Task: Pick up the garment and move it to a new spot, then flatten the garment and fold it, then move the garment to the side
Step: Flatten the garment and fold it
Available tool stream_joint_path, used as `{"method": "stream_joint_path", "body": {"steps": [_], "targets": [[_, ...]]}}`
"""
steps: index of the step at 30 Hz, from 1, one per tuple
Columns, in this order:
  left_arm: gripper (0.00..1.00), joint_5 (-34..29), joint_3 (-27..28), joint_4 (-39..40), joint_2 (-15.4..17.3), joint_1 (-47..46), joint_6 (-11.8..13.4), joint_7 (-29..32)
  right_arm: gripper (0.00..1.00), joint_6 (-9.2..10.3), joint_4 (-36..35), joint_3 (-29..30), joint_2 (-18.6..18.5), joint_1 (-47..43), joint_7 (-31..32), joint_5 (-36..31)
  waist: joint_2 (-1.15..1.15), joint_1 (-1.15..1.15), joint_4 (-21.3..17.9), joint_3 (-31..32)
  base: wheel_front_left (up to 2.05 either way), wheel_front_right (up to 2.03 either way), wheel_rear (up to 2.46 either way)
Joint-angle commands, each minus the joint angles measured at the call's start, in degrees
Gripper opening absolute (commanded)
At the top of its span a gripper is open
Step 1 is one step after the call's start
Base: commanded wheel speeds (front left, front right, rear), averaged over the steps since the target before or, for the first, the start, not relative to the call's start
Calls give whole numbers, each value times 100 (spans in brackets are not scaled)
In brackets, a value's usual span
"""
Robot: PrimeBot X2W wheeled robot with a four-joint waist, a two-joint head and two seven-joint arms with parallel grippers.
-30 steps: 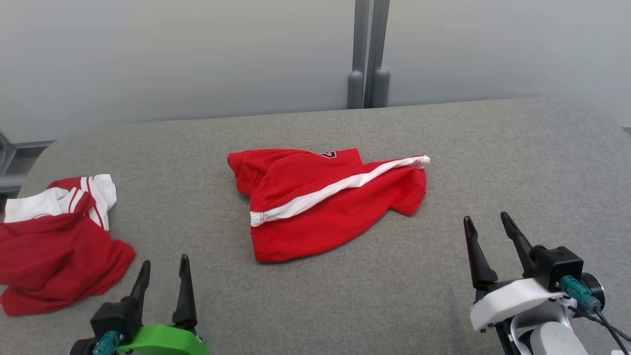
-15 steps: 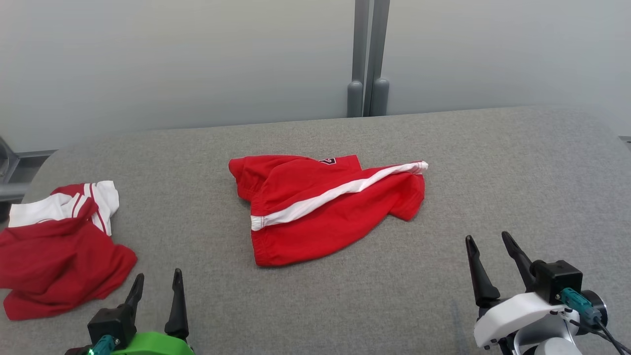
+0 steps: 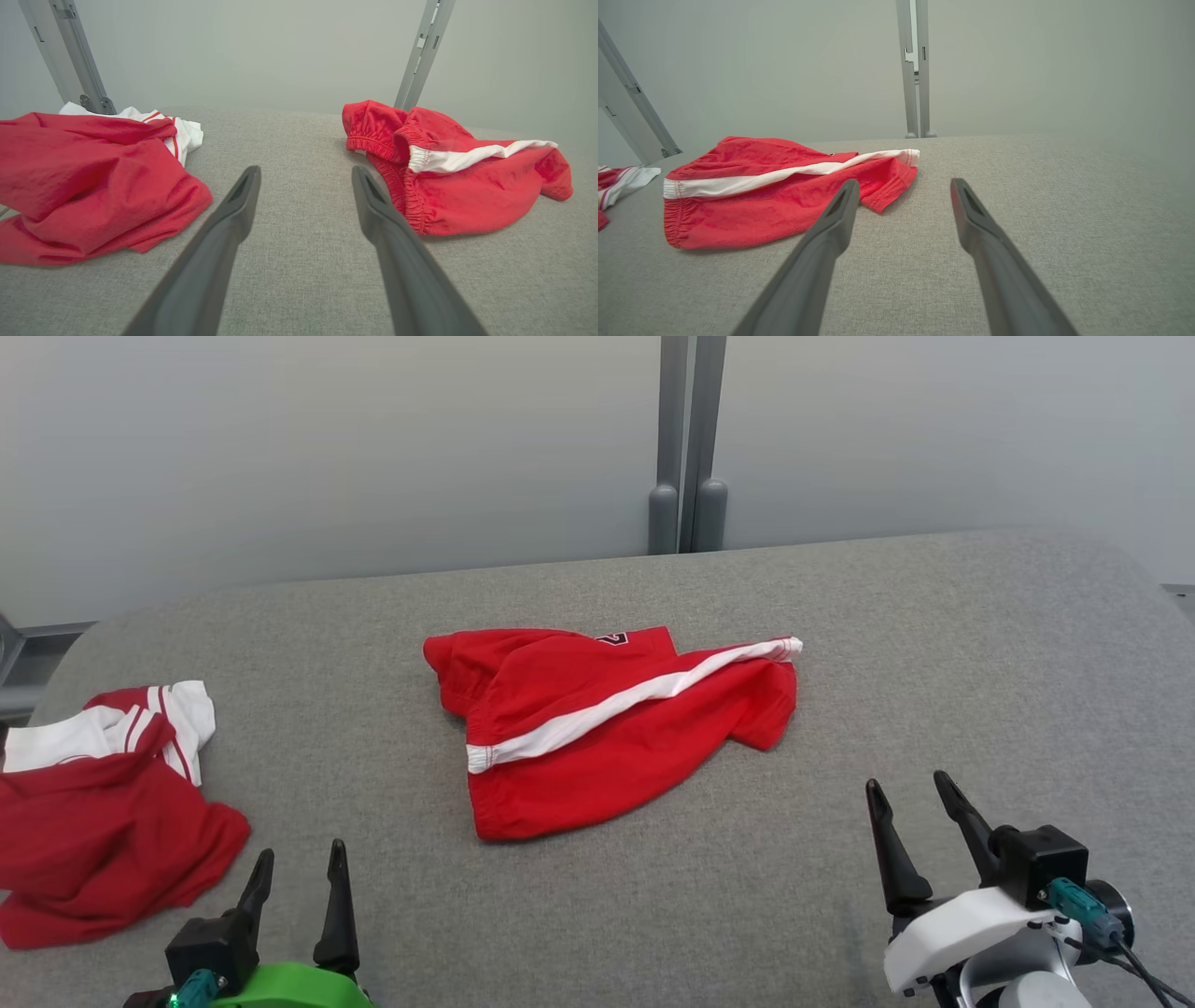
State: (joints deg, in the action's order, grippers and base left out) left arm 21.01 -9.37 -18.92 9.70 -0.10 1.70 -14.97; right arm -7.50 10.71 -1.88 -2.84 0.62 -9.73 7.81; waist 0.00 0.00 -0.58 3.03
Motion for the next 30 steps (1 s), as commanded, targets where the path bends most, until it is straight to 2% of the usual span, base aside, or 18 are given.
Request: {"method": "stream_joint_path", "body": {"steps": [1,4,7,10,13,14,15,23,30], "targets": [[100,-38,-19,6,-7,-58,-29,-22,100,3,5,-23,-9,73,1,-31,0,0,-3,-7,0,0,0],[100,-30,-167,2,-54,-227,-94,220,100,3,40,-153,-12,176,114,-148,0,0,12,-44,0,0,0],[100,47,-360,-100,-89,-551,-274,712,100,3,114,-295,-154,386,392,-166,0,0,60,-142,0,0,0],[100,61,-578,-203,-149,-1015,-369,1353,100,2,192,-591,-446,750,849,-80,0,0,96,-336,0,0,0],[100,31,-771,-227,-241,-1620,-401,1983,100,4,269,-926,-940,1314,1400,124,0,0,149,-701,0,0,0],[100,-7,-824,-182,-268,-1845,-416,2092,100,4,290,-1027,-1096,1543,1573,202,0,0,165,-843,0,0,0],[100,-7,-824,-182,-268,-1845,-416,2092,100,4,290,-1027,-1096,1543,1573,202,0,0,165,-843,0,0,0],[100,-39,-1073,-241,-413,-2986,-248,3329,100,4,596,-1616,-2014,3266,2506,815,0,0,299,-1848,0,0,0],[100,57,-1069,226,-442,-3078,48,3979,100,4,921,-1939,-2634,4045,2782,1111,0,0,520,-2302,0,0,0]]}}
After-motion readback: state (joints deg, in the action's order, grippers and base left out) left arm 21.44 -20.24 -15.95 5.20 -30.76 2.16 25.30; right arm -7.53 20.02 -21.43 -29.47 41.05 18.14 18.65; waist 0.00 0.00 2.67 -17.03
